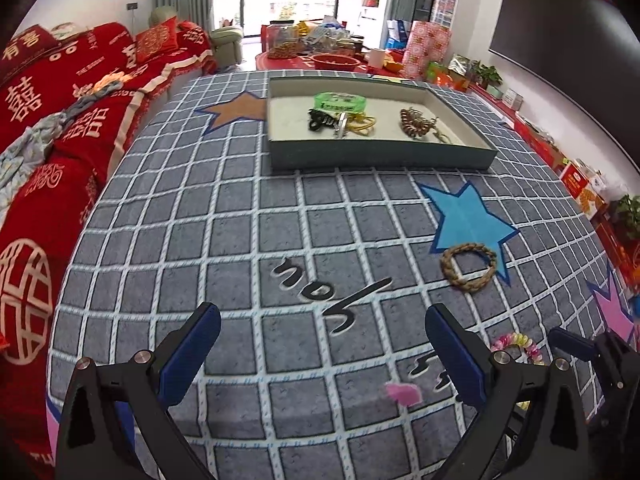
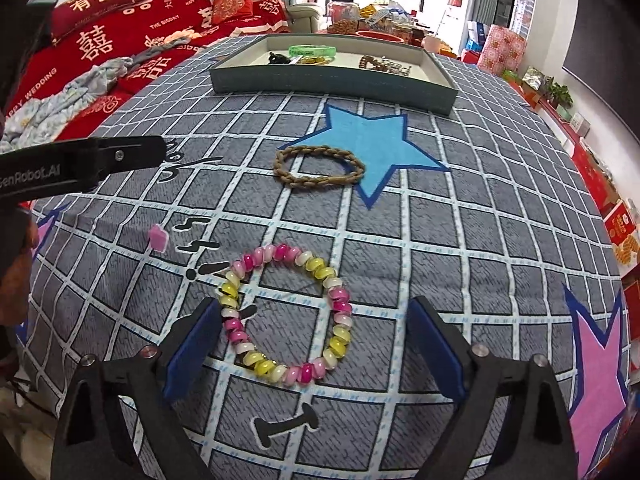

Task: Organize jewelry
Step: 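Grasp the braided brown bracelet with the left tool while the right tool grasps the beaded bracelet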

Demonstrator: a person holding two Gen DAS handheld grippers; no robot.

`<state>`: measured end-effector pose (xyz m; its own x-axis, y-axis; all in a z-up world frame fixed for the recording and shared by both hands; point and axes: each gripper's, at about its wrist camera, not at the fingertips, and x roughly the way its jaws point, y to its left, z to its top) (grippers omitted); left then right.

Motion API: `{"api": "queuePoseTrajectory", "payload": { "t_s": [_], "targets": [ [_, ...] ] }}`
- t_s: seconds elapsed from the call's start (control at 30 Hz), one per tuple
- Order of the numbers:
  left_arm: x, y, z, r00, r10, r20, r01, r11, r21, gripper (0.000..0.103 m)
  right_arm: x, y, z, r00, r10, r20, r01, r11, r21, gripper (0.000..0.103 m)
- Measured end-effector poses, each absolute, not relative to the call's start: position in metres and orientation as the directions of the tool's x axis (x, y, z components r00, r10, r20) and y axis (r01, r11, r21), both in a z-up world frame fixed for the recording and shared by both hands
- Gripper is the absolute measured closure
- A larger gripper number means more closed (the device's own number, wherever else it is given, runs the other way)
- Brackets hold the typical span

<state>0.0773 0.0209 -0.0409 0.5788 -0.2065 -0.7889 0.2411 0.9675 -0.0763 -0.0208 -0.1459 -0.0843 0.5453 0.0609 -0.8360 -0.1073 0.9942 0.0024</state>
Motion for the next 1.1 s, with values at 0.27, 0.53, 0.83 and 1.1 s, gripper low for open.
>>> {"api": "queuePoseTrajectory", "payload": {
  "t_s": [0.27,0.53,0.83,1.1],
  "targets": [
    [0.085,-0.023,-0.03,0.545,-0.313,-0.778,0.422,0.904,-0.069,0.0,-0.029,-0.166,-0.077,0.573,0.041,-0.819,-0.071,0.997,0.0,0.055],
    [0.095,-0.068,-0.041,0.492,-0.338,-0.802,0.535,0.845,-0.029,0.0,-0.033,-0.18,-0.076,0.591,0.048,-0.805,-0.037,0.999,0.032,0.078],
    [0.102,-0.097,-0.056,0.459,-0.316,-0.83,0.584,0.812,0.014,0.008,-0.037,-0.196,-0.075,0.588,0.06,-0.806,-0.01,0.998,0.067,0.082],
    [0.091,-0.104,-0.059,0.434,-0.337,-0.835,0.63,0.777,0.014,0.079,-0.036,-0.202,-0.076,0.59,0.07,-0.804,0.0,0.996,0.087,0.082]
  ]
}}
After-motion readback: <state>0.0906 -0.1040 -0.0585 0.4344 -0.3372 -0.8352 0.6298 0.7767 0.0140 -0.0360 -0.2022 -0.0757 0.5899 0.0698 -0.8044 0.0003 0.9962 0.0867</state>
